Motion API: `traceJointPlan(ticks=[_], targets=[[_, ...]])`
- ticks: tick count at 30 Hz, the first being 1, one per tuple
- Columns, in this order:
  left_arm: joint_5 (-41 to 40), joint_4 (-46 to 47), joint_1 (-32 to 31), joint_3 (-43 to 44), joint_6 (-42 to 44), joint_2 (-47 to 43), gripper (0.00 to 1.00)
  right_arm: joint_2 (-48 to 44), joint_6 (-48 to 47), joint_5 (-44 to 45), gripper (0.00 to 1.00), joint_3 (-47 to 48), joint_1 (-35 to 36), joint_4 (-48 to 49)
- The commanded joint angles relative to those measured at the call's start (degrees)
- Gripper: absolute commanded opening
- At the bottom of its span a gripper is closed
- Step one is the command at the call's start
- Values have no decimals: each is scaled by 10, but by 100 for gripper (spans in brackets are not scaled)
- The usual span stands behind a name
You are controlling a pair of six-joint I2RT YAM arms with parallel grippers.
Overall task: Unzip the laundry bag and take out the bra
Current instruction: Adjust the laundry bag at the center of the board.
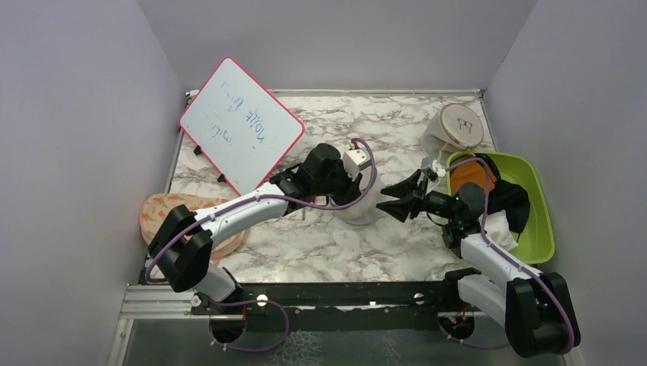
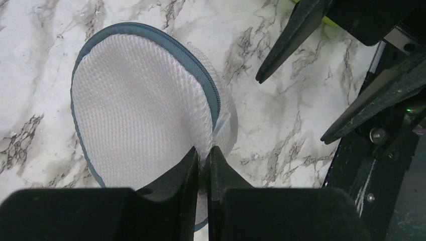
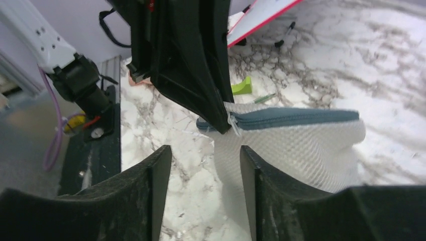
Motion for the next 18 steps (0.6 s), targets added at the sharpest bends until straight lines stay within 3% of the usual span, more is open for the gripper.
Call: traceJointPlan(ticks=[1,4,7,18], targets=[[63,23,4,2,-17,-17,0,21,-64,-77,48,10,14,115],[70,18,3,3,-19,-19,0,9,-135,-58,43,3,33,93],[72,15,4,1,-18,-22,0,-4,-203,-29,41,20,44,8],[78,18,4,-3,-22,-22,0,28,-248,7,31,44,54,-31]])
